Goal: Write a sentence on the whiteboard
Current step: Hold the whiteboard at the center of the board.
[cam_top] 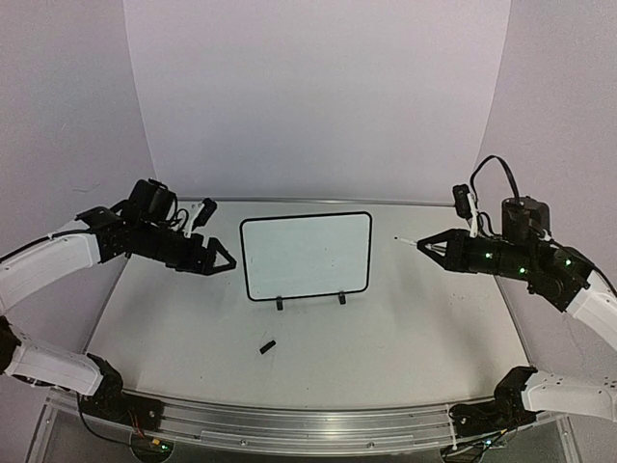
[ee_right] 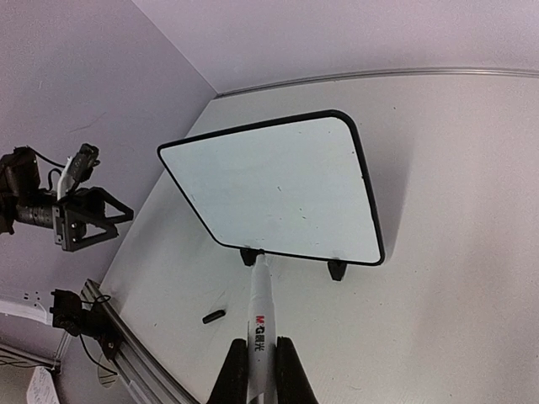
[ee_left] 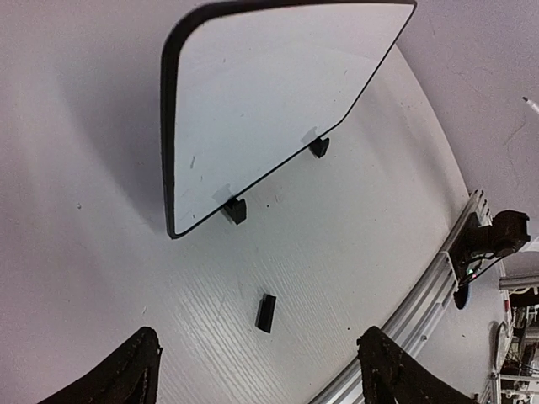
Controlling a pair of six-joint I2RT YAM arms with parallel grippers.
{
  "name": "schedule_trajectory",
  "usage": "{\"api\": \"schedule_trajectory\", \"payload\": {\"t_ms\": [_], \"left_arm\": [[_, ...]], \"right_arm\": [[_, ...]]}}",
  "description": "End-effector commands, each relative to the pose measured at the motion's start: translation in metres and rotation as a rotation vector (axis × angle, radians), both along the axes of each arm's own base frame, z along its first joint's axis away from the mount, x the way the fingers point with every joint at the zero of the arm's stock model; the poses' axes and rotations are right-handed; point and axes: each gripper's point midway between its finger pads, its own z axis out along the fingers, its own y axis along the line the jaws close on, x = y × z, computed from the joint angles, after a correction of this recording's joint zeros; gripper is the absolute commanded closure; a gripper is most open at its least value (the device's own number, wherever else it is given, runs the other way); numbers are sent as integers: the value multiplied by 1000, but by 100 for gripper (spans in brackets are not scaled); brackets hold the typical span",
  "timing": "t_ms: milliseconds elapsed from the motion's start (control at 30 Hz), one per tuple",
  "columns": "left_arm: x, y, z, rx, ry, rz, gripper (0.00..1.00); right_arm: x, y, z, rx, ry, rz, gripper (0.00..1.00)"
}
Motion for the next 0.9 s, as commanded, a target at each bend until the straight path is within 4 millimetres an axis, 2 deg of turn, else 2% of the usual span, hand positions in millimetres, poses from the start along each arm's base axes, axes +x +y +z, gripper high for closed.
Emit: {"api": "schedule_trajectory", "payload": {"t_ms": [0,67,167,400,533,633,733,867], "left_arm": [[12,8,38,-67,-29,-107,19],[24,13,47,-80,-60,-110,19],[43,16,52,-117,-102,-113,19],[71,-2,33,-155,-95,-186,22],[91,-5,26,-119,-137,-192,22],[102,-10,21,-122,-148,-204,23],[109,-18,19,-139,-144,-226,28],[117,-24,14,-130,-146,-240,39]], "right_arm": [[1,16,12,38,-56,21,100],[1,26,8,27,-60,34,100],[-4,53,4,-9,-76,76,100],[1,121,-4,10,-95,187,100],[8,160,-5,26,-125,231,100],[14,188,-13,17,-131,259,100],[24,207,-17,15,-143,268,100],[37,226,-18,3,-171,276,100]]}}
